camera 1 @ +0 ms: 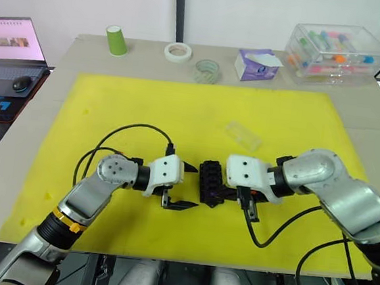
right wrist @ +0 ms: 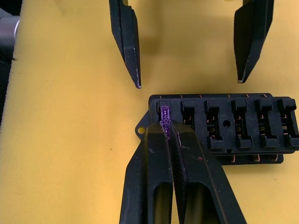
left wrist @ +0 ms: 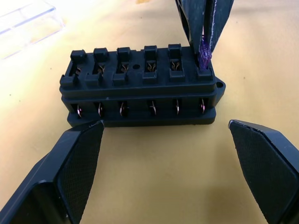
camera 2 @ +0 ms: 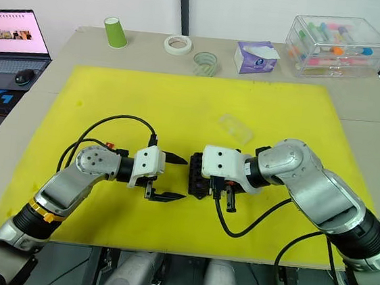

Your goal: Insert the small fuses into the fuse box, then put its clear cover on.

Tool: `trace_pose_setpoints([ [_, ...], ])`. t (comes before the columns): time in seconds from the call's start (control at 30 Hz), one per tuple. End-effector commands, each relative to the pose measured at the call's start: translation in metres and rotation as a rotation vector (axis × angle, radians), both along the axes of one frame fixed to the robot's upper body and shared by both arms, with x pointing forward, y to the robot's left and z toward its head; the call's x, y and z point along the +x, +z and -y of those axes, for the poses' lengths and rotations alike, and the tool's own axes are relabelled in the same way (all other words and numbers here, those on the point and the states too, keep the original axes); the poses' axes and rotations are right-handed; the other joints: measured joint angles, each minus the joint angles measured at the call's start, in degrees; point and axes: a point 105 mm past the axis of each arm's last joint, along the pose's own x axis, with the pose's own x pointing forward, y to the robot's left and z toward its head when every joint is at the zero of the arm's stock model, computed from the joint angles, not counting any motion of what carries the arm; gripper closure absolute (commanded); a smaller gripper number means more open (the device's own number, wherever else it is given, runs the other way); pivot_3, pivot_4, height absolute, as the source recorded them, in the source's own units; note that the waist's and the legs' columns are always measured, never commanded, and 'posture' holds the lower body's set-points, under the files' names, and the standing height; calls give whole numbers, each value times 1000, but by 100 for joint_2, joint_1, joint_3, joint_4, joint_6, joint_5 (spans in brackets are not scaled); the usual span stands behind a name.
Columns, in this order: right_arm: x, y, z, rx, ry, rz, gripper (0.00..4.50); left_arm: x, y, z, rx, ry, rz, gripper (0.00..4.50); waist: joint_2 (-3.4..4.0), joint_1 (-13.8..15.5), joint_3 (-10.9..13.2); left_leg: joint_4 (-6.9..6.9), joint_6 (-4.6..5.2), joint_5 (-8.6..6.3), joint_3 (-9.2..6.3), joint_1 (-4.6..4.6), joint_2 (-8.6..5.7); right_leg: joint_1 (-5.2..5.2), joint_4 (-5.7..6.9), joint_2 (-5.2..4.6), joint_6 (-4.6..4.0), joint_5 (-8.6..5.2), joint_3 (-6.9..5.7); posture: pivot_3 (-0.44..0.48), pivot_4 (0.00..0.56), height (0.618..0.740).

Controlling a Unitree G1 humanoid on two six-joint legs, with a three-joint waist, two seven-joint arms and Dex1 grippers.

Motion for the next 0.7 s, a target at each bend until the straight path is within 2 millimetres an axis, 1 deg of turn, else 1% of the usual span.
trace_pose_setpoints([
  [0.03,-1,1,-2,8,13,14,4500,-2,6,1,-4,-10,30,26,0,1,0,0,0,0,0,0,0,0,0,0,0,0,0,0,150,740],
  [0.23,-2,-8,0,-31,37,31,4500,-2,6,0,-7,-5,29,26,0,0,0,0,0,0,0,0,0,0,0,0,0,0,0,0,150,740],
  [0.5,4,-17,5,-80,51,73,4500,-2,7,1,-13,3,30,26,-4,-1,-4,0,0,0,0,3,0,3,0,1,0,0,0,0,150,740],
  [0.57,5,-17,6,-82,55,77,4500,-1,7,1,-13,5,30,26,-5,-1,-4,0,0,0,0,4,0,4,0,1,0,0,0,0,150,740],
  [0.7,3,-10,2,-51,71,66,4500,0,7,0,-10,11,33,26,-5,-1,-5,0,0,0,0,6,0,7,0,1,0,0,0,0,150,740],
])
